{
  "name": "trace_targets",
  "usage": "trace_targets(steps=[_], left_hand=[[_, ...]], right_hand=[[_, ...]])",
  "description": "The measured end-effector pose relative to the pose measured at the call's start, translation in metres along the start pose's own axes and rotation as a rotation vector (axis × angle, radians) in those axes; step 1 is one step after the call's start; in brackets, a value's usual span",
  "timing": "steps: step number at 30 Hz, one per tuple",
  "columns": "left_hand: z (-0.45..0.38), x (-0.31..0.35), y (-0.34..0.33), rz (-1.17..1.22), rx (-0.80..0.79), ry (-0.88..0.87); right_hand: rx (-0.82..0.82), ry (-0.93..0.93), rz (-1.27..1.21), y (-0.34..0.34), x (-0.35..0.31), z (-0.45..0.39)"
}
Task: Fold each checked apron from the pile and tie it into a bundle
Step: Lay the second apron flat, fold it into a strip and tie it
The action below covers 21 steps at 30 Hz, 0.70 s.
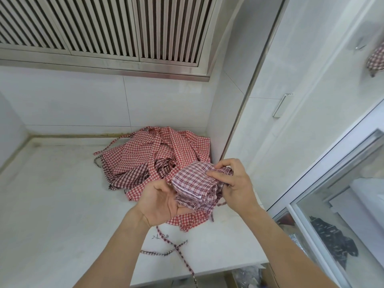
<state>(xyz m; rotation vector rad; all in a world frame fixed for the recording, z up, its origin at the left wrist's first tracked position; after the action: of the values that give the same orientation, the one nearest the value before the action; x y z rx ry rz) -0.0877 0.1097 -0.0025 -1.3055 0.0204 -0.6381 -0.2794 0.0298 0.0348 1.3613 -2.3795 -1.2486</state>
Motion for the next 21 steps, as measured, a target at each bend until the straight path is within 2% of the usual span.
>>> trace_targets(steps=[2,6,10,14,18,21], left_hand=[[0.0,-0.001,0.004,0.007,0.042,0.038],[0.003,-0.005,0.003,-0.15,0.086,0.084],[0.005,-0.002,0.007,-0.238,0.145,0.04],[0.006,0.003,0.011,-0.29,0.169,-0.012],[0.006,0.012,0.01,-0.264,0.22,-0.106],[0.007,0.018,0.004,-0.326,0.235,-0.17]], right_hand=[[-0.05,0.075,0.022,0.001,-0.007,-0.002],[-0.175,0.177,0.024,0.001,-0.019,-0.007],[-0.386,-0.087,-0.171,0.007,-0.015,-0.008],[-0.363,-0.335,-0.377,0.016,0.001,-0.009],[-0.523,-0.421,-0.477,0.021,0.005,-0.007],[-0.47,-0.475,-0.501,0.026,0.003,-0.008]])
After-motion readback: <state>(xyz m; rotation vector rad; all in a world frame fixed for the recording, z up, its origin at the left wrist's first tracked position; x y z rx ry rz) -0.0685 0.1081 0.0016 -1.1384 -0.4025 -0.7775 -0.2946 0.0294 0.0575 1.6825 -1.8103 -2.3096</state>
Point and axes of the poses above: each hand's wrist, its own z-axis away from the middle knuckle, its own y-axis out of the back of the hand, x = y × z, the point moved 3 cm from there along -z, towards the middle knuckle, and after that the axes turned 14 degrees about z, right-handed, at the moved point
